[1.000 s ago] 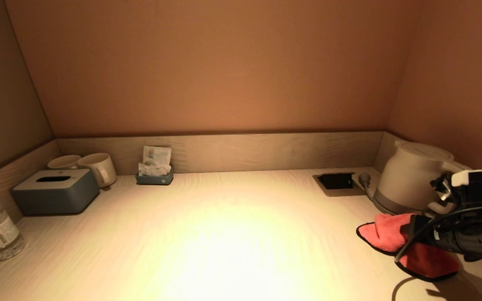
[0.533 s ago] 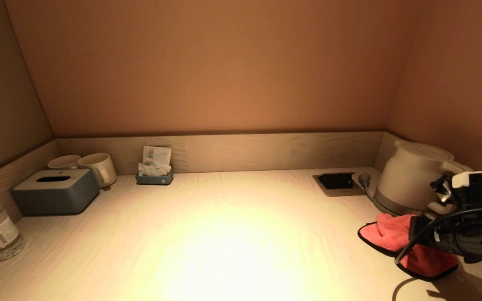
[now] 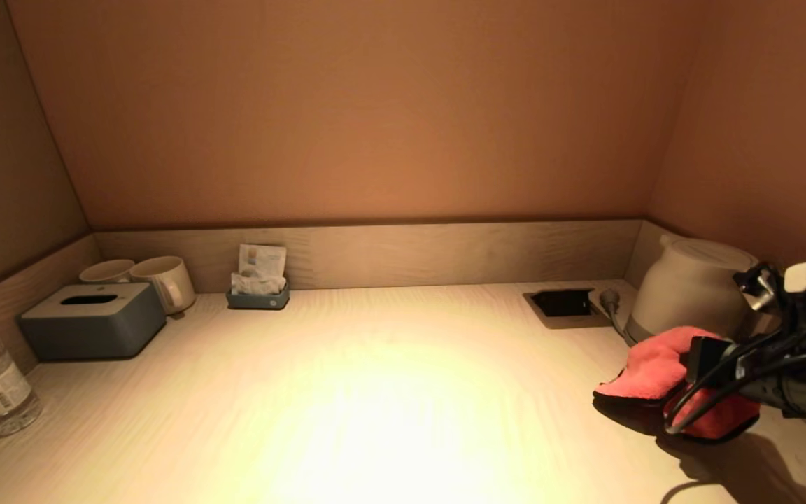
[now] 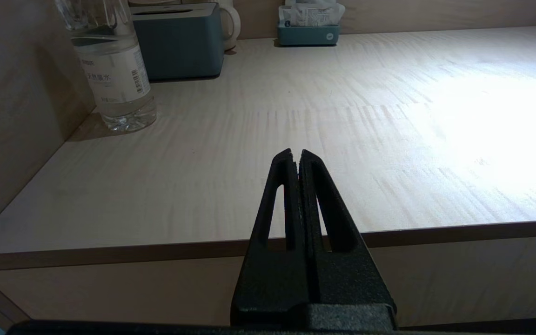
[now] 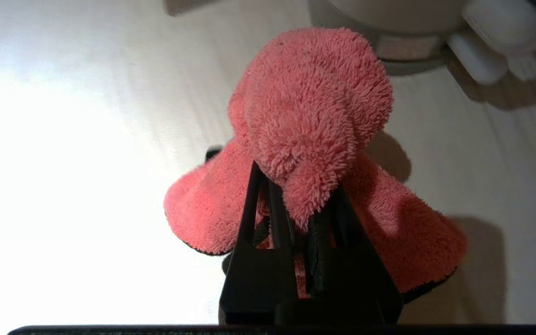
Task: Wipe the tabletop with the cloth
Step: Sweep the stains on the table
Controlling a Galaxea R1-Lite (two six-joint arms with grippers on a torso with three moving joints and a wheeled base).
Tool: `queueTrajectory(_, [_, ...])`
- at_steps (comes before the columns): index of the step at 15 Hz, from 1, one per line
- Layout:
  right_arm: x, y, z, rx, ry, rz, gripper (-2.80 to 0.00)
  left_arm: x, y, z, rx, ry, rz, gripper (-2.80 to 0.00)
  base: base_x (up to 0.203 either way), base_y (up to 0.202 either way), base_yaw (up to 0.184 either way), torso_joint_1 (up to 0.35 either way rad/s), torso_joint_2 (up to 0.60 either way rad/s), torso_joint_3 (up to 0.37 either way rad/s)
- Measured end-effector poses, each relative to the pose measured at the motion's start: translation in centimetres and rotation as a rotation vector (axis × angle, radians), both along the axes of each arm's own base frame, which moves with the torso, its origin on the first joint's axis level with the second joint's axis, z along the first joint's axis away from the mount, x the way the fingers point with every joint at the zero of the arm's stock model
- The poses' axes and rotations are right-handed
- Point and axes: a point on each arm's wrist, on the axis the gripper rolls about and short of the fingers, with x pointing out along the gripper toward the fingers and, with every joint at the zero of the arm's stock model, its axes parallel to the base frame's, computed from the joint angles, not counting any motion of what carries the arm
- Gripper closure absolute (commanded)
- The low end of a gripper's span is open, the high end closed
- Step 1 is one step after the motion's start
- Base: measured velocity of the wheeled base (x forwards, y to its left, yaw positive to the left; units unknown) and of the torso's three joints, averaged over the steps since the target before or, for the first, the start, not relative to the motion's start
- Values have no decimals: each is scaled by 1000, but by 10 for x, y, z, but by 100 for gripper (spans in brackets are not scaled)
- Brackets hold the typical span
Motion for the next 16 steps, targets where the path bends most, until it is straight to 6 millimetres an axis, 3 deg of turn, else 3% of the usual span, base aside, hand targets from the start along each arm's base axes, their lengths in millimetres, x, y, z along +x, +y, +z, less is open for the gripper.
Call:
queueTrajectory(6, [-32,48,42,-14,-166,213,0,0,0,0,1,0,0,0,0,0,0,0,0,0])
queueTrajectory(10, [-46,75,52,-1,-189,360,0,0,0,0,1,0,1,0,0,0,0,0,0,0])
queueTrajectory(16, [-33,107,56,10,-177,495,0,0,0,0,1,-1,0,0,0,0,0,0,0,0])
